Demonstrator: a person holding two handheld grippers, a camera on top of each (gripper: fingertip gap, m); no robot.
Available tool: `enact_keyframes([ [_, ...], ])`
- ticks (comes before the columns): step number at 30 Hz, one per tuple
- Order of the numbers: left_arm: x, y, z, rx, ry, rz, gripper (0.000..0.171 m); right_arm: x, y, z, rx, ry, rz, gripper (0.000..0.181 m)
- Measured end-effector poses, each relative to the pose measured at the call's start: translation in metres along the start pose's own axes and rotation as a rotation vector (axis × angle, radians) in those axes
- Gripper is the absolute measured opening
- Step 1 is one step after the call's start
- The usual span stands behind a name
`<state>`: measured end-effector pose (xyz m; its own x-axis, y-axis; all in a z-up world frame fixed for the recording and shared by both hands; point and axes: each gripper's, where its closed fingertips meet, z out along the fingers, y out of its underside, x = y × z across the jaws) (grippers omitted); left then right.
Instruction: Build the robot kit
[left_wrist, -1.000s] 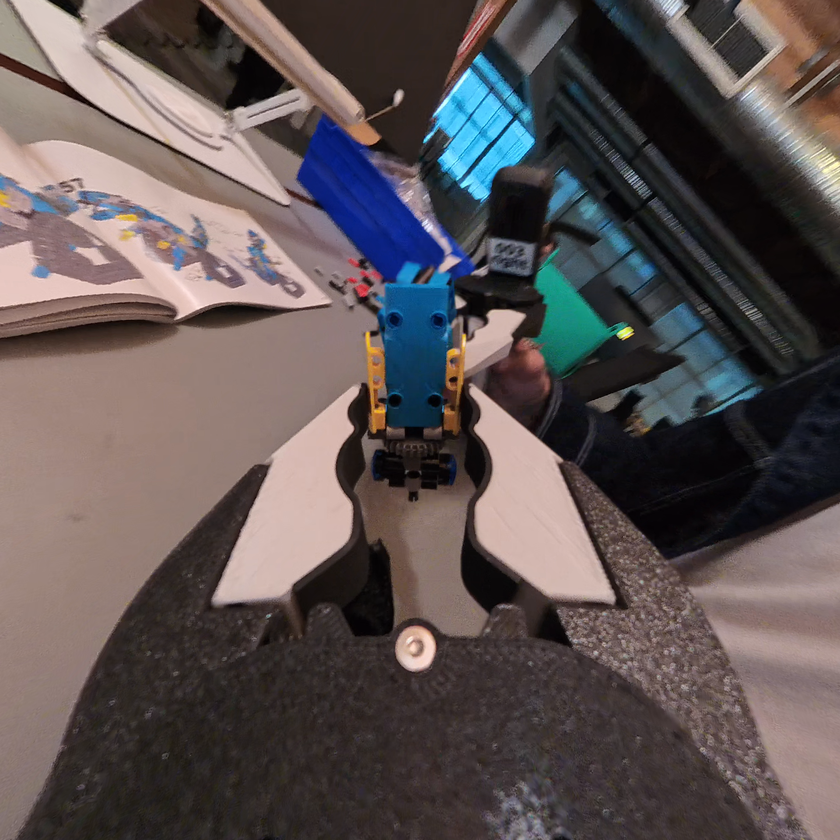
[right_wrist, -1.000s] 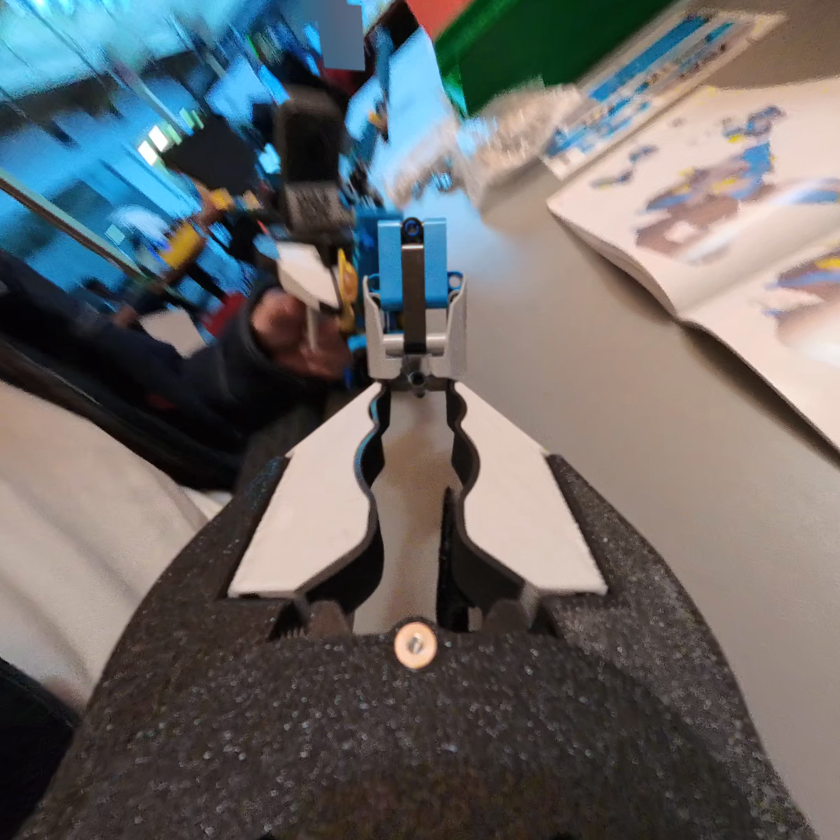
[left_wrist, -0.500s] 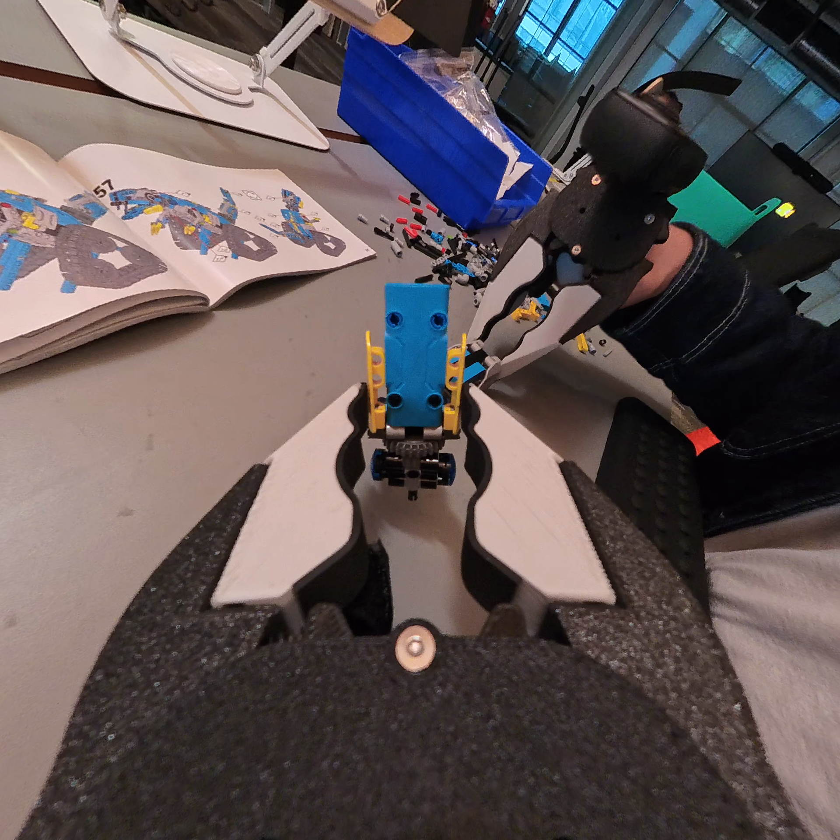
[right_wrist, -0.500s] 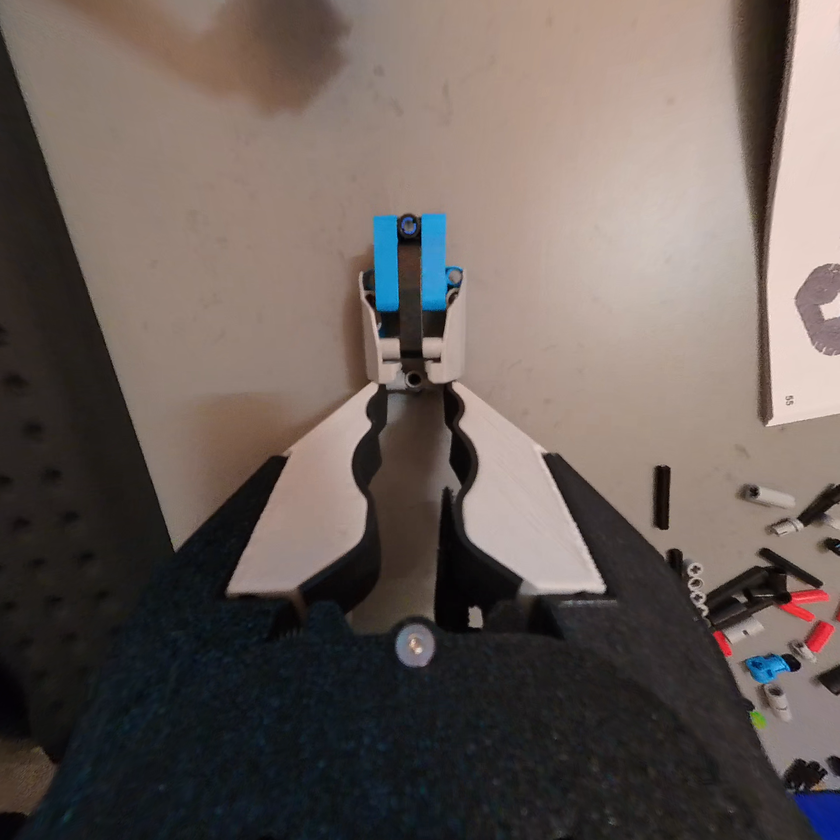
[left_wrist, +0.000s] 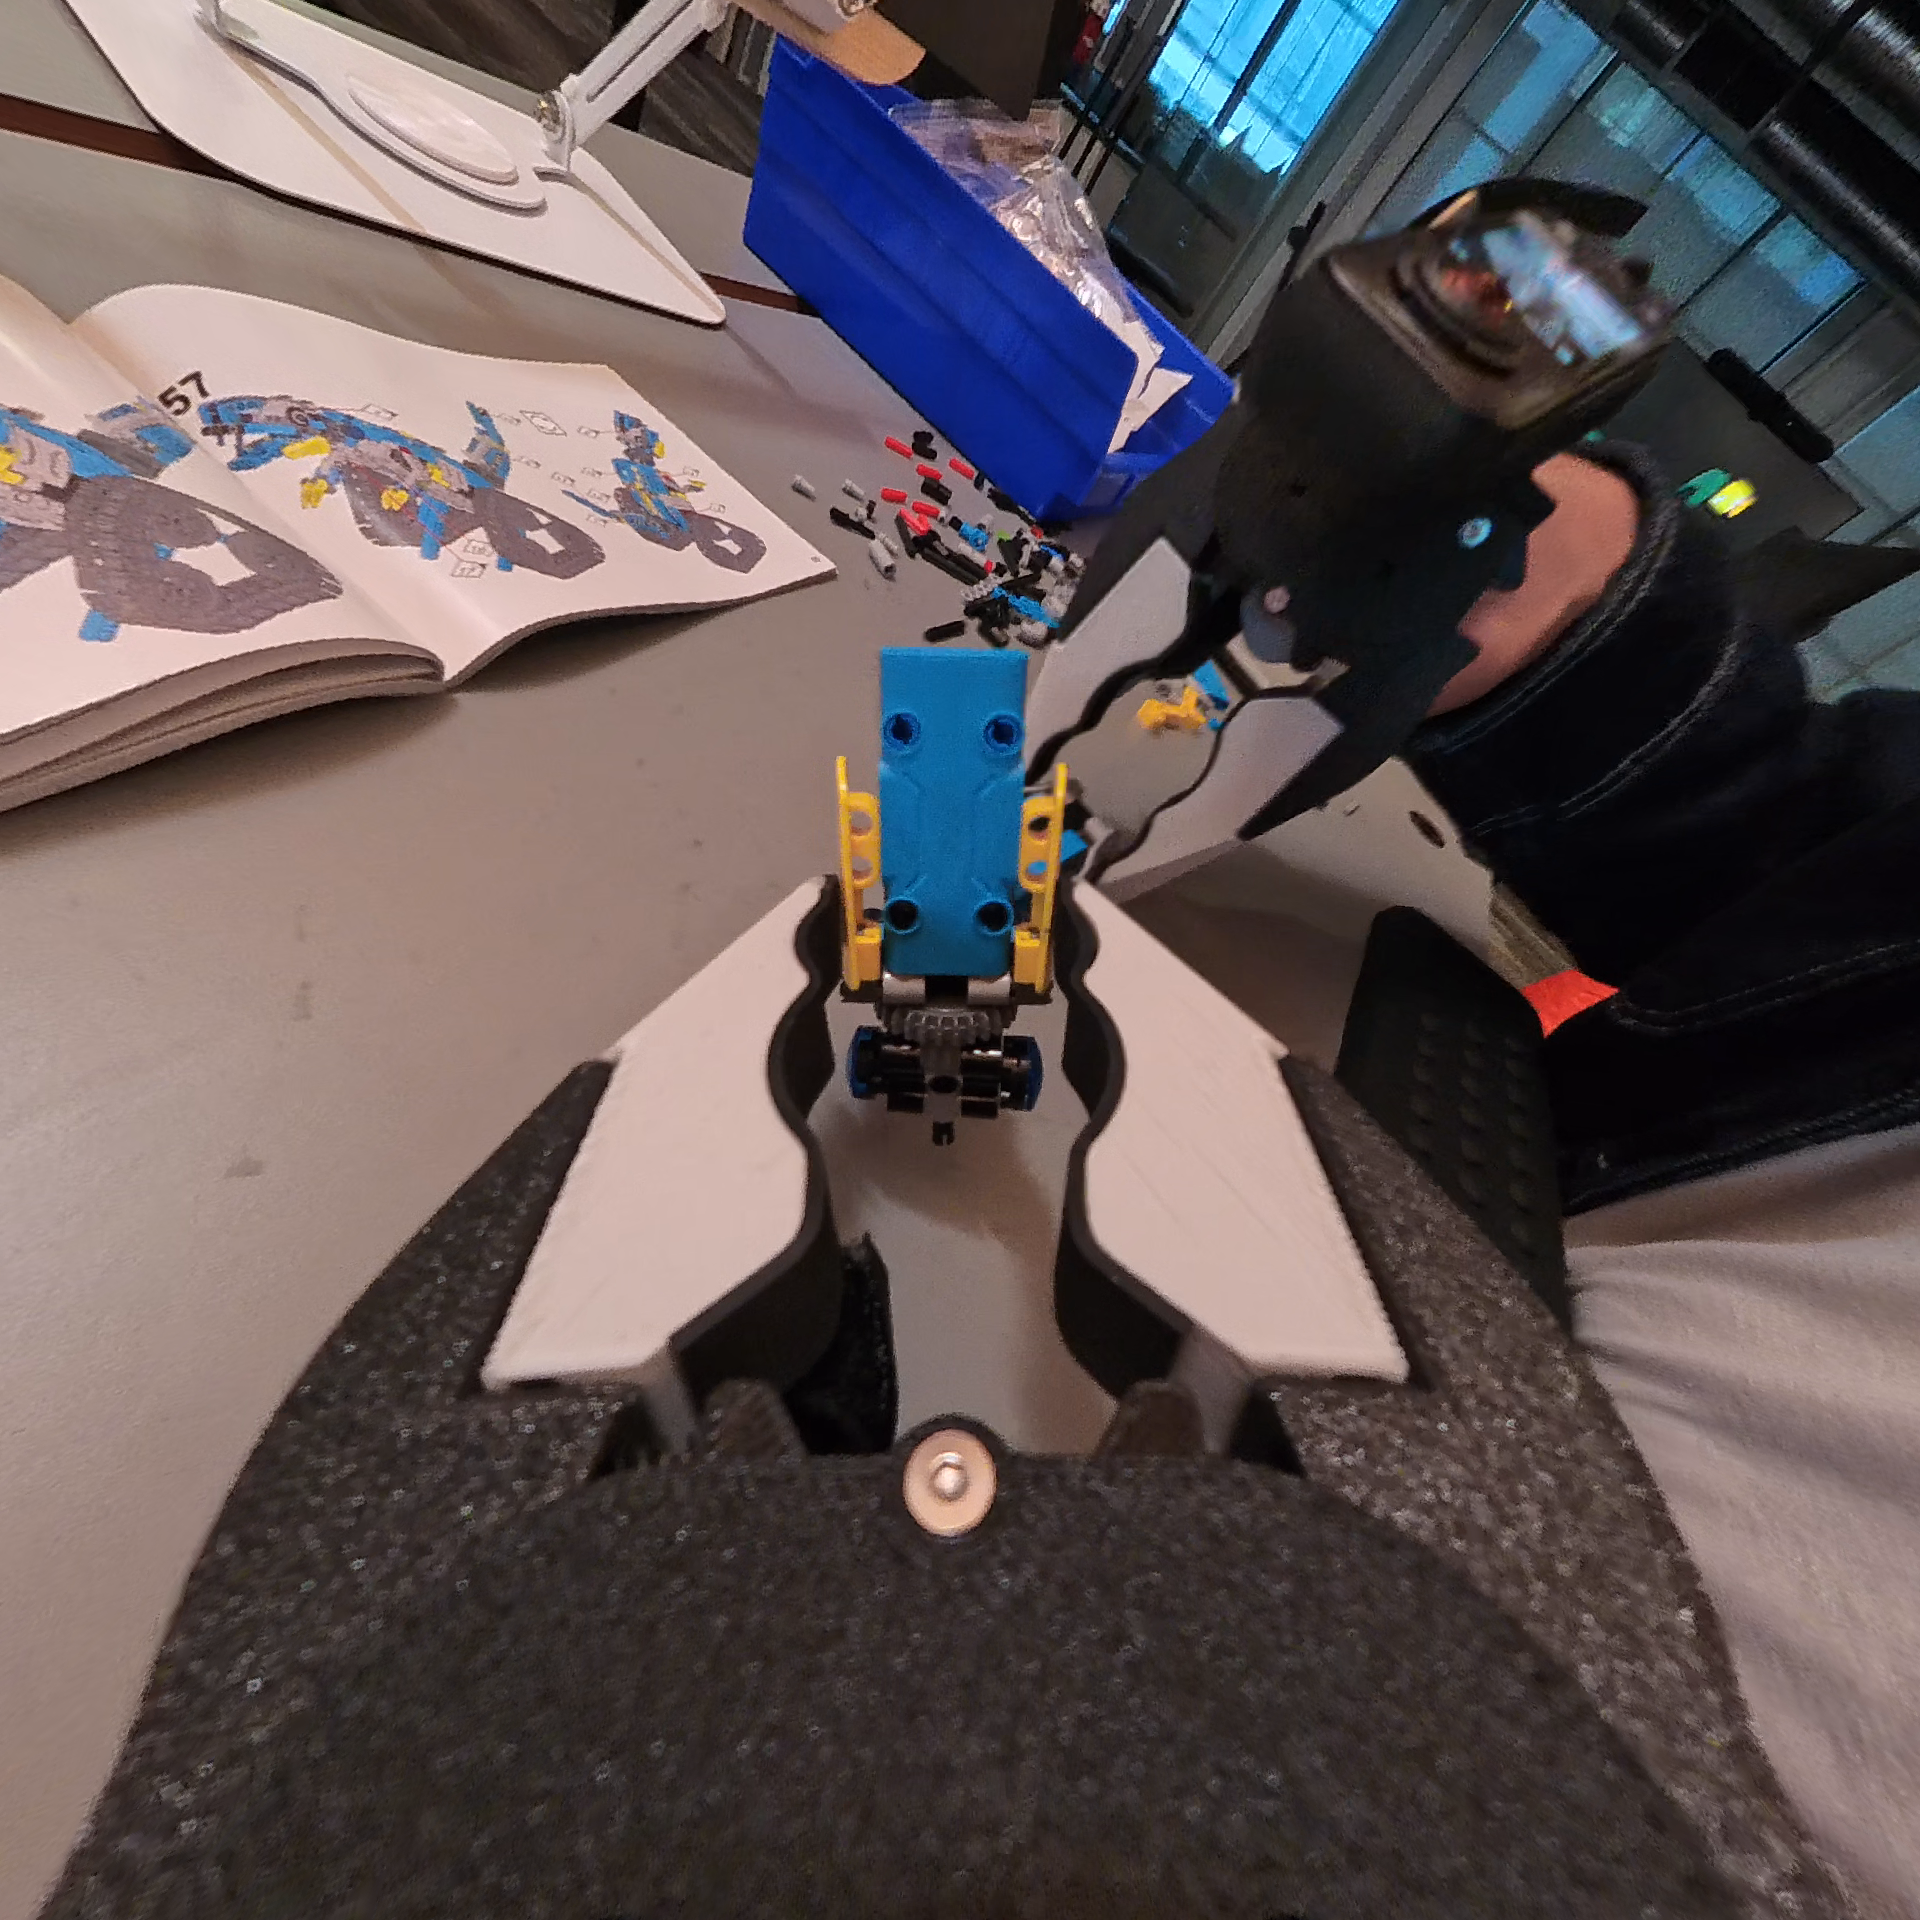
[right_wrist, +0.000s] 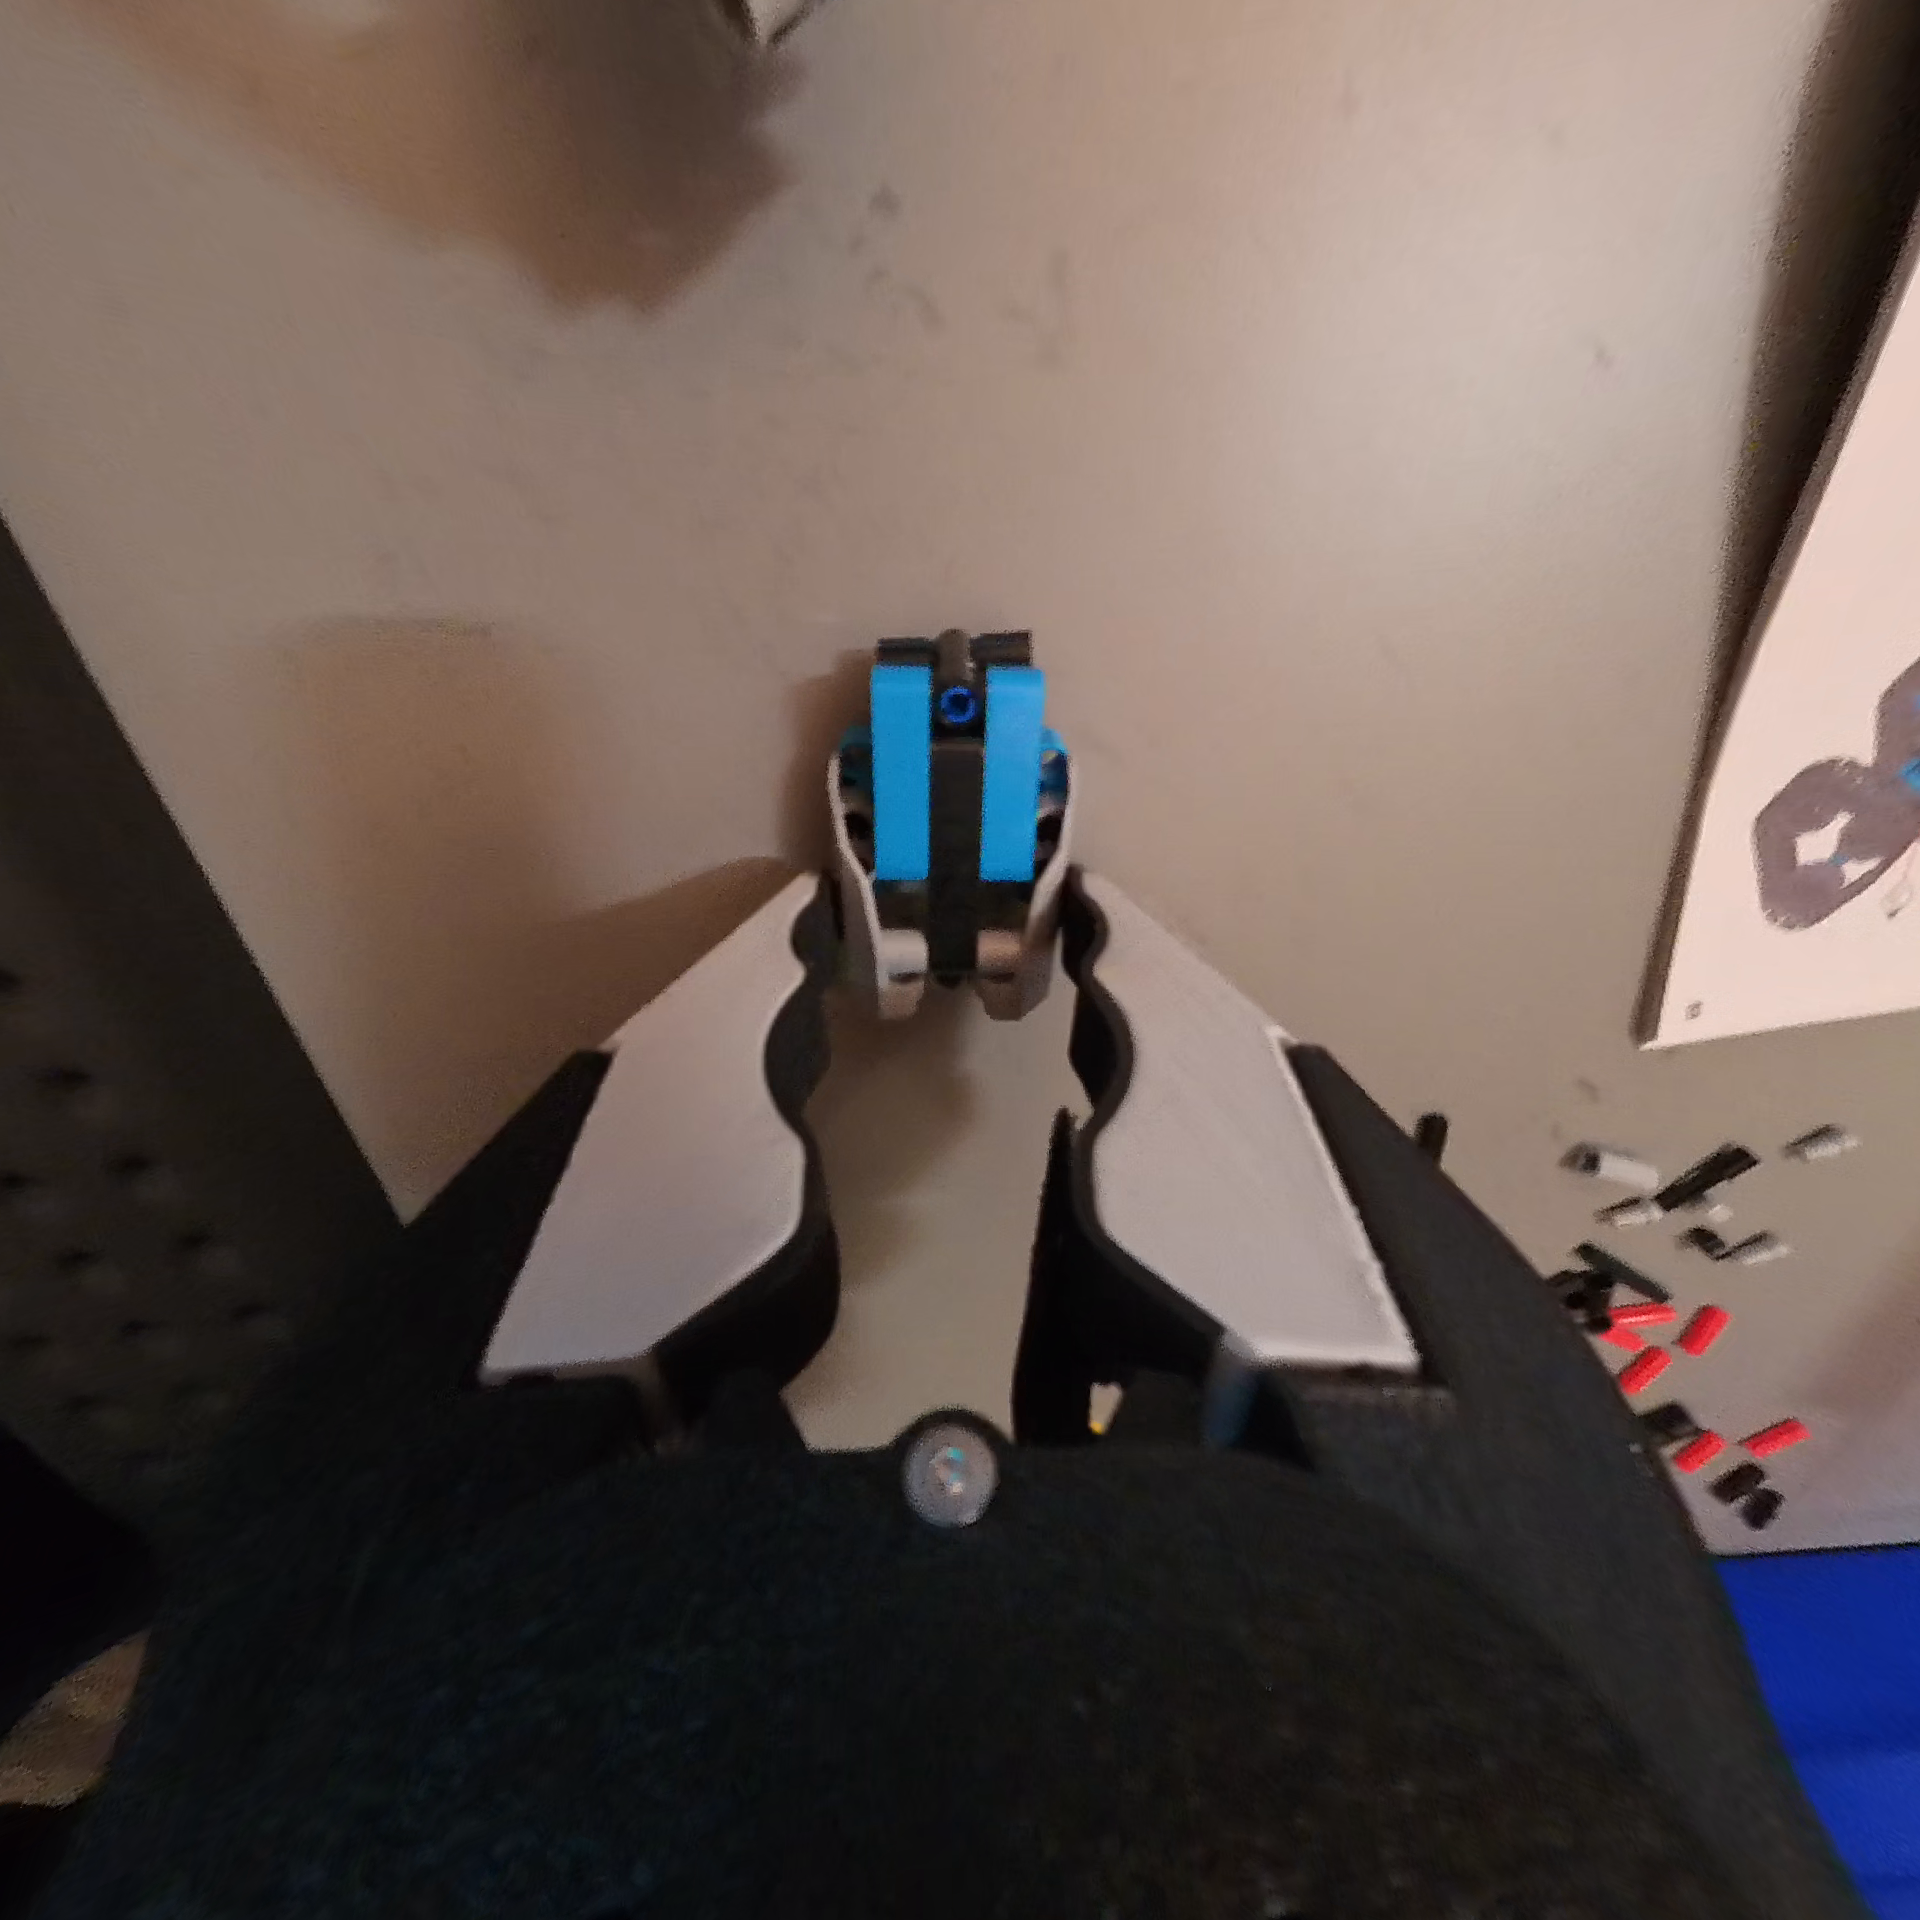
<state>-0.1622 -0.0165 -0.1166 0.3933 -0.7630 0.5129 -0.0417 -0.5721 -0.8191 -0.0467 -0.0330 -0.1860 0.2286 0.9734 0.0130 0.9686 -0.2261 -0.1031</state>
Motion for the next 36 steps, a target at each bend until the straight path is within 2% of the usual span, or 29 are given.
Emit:
enact_keyframes([
  [2,0.004,-0.005,-0.003,0.035,0.049,-0.037,0.040,0.005,-0.007,-0.003,0.026,0.031,-0.010,0.042],
  [4,0.013,-0.017,-0.010,0.110,0.141,-0.104,0.040,0.010,-0.029,-0.021,0.191,0.012,0.023,0.042],
  [5,0.017,-0.026,-0.015,0.161,0.197,-0.144,0.040,0.012,-0.047,-0.038,0.347,-0.027,0.071,0.042],
  [7,0.024,-0.042,-0.027,0.258,0.299,-0.217,0.040,0.022,-0.088,-0.086,0.755,-0.162,0.243,0.042],
  [9,0.027,-0.052,-0.036,0.327,0.376,-0.273,0.040,0.021,-0.113,-0.129,1.117,-0.410,0.416,0.041],
  [11,0.030,-0.058,-0.041,0.360,0.412,-0.281,0.040,0.014,-0.124,-0.150,1.355,-0.668,0.527,0.041],
  [15,0.036,-0.060,-0.042,0.371,0.415,-0.231,0.040,0.003,-0.140,-0.138,1.485,-0.833,0.631,0.041],
  [22,0.033,-0.058,-0.038,0.361,0.390,-0.240,0.040,0.001,-0.154,-0.141,1.588,-0.782,0.674,0.040],
  [36,0.026,-0.060,-0.037,0.398,0.378,-0.299,0.039,0.011,-0.150,-0.140,1.678,-0.732,0.752,0.041],
])
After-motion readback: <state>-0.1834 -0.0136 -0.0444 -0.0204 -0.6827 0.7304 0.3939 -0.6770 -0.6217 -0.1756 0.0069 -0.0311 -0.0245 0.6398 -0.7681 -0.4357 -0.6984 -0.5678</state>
